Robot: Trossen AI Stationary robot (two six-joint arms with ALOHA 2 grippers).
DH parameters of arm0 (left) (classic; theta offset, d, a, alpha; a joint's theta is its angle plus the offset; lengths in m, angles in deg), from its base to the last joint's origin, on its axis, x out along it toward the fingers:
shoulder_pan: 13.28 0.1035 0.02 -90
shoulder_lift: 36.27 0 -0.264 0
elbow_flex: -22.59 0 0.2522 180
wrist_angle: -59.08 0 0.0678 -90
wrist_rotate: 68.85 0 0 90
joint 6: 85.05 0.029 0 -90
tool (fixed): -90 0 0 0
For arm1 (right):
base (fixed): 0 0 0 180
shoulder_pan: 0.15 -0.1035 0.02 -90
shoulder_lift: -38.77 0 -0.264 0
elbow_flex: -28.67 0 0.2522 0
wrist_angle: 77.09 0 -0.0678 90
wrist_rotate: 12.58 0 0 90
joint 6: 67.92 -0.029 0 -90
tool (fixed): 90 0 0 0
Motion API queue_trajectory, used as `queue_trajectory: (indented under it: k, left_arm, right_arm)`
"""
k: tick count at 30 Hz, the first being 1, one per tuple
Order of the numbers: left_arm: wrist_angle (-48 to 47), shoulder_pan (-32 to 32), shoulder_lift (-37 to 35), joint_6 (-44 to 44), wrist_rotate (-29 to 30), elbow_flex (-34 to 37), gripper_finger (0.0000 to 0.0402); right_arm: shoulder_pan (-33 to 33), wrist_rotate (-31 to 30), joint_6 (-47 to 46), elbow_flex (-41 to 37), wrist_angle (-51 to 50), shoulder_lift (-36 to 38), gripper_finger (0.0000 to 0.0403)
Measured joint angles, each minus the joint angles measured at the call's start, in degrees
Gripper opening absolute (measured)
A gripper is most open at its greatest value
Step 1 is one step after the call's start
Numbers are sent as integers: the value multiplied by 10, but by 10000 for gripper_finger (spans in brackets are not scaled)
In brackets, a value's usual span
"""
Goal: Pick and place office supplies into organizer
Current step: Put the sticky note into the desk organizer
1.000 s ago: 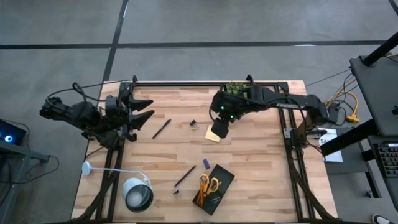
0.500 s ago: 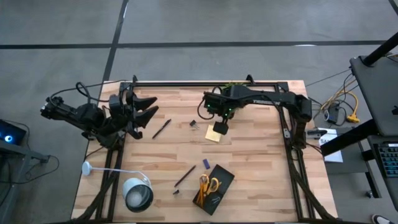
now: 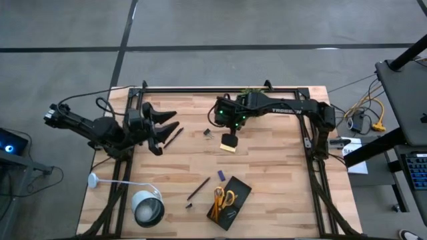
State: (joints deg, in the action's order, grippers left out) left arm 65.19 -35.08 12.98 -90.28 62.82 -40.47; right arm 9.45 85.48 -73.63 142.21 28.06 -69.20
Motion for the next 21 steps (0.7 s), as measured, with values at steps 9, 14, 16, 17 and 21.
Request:
queue_trajectory:
  k: [9,14,16,17,21]
  left_arm:
    - [1,-4,-77,40,10,3,191]
    - [1,-4,-97,41,9,6,191]
    - [1,-4,-100,41,9,8,191]
    - [-1,-4,-101,41,9,10,191]
    - [-9,-4,-100,41,9,11,191]
  right_arm:
    - [2,-4,-36,2,-1,0,374]
    - [-6,-73,-14,-1,-17,0,374]
    - [-10,-110,-14,-3,-18,0,374]
    - [-10,-124,-11,-3,-12,0,374]
    - [-10,-123,-57,6,-9,0,374]
